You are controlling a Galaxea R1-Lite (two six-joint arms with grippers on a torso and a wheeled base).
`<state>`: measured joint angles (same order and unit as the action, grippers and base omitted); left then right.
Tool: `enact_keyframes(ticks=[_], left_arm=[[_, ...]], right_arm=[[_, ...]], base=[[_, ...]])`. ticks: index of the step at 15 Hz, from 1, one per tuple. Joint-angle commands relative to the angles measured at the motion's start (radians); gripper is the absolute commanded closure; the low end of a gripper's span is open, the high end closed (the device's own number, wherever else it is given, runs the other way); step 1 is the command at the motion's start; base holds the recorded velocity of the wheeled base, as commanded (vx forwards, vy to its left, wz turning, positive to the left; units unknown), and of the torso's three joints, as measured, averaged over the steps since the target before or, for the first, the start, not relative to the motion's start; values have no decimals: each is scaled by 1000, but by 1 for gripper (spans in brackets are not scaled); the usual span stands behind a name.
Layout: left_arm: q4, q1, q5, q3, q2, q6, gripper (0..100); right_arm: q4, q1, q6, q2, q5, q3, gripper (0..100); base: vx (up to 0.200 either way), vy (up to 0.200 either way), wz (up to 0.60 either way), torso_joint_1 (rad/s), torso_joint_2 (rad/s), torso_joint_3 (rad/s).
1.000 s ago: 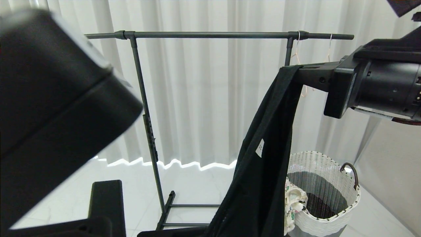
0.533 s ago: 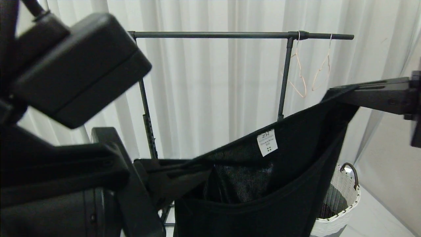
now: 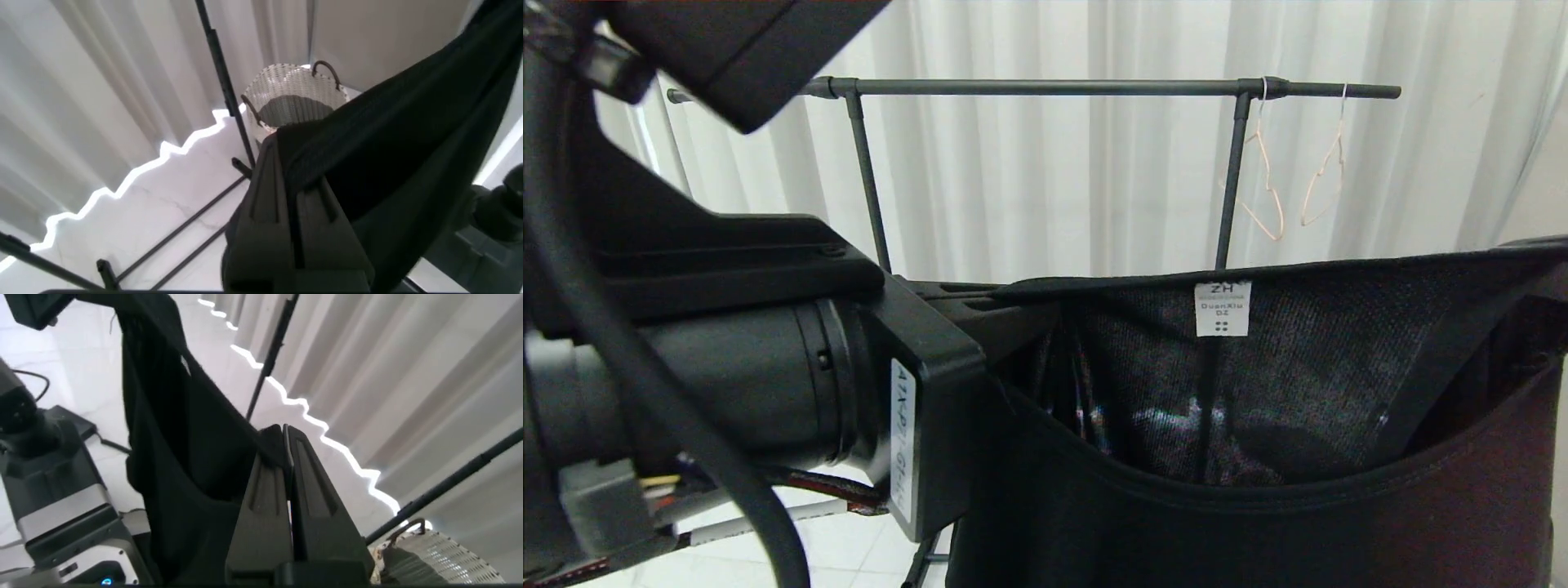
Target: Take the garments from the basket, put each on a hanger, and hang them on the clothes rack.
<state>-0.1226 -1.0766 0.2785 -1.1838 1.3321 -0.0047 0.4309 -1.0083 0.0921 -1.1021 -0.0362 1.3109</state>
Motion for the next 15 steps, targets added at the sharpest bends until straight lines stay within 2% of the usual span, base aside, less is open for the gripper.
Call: enact_keyframes(ticks=[1, 3, 11, 12, 15], left_arm=[[0, 29, 1, 3, 2, 3, 100], [1, 44, 1, 1, 4, 43, 100], [3, 64, -1, 0, 6, 52, 100], [3, 69, -1, 0, 6, 51, 100], [3, 98, -1, 6, 7, 52, 100]], right_arm=[[0, 2, 0, 7, -11, -4, 100], [0, 2, 0, 7, -73, -5, 100], [2, 13, -5, 7, -76, -13, 100], [2, 23, -5, 8, -76, -15, 0], [3, 28, -3, 36, -76, -44, 0]], base=[[0, 0, 0, 0, 0, 0], [0, 0, 0, 0, 0, 0], [0, 0, 0, 0, 0, 0], [0, 0, 0, 0, 0, 0], [0, 0, 0, 0, 0, 0]])
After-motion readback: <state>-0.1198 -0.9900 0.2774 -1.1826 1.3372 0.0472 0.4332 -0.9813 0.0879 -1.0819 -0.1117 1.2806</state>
